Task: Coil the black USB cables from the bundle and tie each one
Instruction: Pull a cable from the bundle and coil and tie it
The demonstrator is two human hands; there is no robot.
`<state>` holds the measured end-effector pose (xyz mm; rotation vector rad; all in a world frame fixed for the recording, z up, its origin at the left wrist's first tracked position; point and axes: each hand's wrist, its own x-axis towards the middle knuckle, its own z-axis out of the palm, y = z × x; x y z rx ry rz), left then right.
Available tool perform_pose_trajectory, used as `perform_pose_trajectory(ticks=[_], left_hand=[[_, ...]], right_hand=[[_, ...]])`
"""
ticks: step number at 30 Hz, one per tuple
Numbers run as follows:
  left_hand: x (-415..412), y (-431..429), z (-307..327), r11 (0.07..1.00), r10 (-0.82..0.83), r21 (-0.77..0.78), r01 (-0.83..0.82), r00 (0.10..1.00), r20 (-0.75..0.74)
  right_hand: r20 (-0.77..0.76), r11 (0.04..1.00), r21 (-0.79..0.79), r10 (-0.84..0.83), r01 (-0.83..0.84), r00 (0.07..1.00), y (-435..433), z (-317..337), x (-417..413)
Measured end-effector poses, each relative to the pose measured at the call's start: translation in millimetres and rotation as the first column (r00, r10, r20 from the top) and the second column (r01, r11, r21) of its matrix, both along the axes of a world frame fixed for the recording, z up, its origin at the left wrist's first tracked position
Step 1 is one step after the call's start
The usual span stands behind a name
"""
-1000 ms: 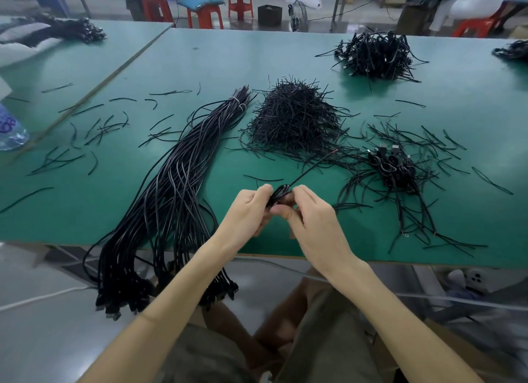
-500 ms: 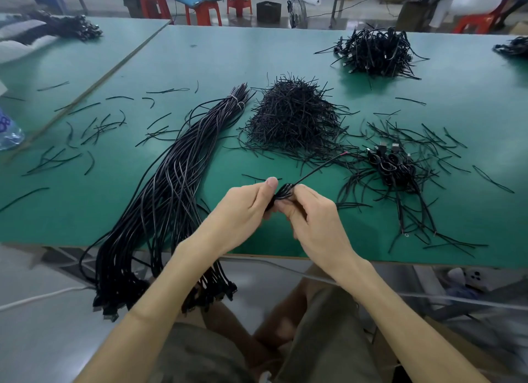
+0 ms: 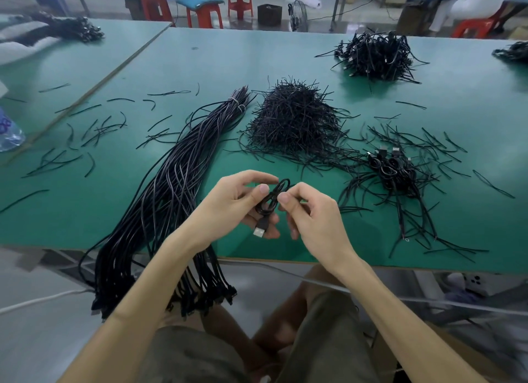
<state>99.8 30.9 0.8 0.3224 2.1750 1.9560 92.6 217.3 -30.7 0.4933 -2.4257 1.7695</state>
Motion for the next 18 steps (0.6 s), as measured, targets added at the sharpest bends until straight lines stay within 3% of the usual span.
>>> perform_pose_trajectory(ticks=[3, 9, 14, 18], left_hand=[[2, -4, 0, 0.995, -0.069, 0.067, 0.073, 0.995, -0.072], [4, 0, 6, 0.996, -0.008, -0.09, -0.02, 0.954, -0.299], [6, 12, 17, 0.992, -0.124, -0.04, 0.118, 0.905, -0.406], [9, 18, 23, 0.995, 0.099, 0.034, -0.093, 0.911, -0.401]], right_hand=[[0.03, 0.996, -0.084, 0.0, 0.003, 1.0, 0, 3, -2], [0.064, 0.977, -0.21, 0.055, -0.041, 0.996, -2, 10, 0], [0.013, 0.961, -0.262, 0.099, -0.092, 0.995, -11, 24, 4], [-0.009, 0.949, -0.297, 0.104, -0.102, 0.994, -14, 34, 8]])
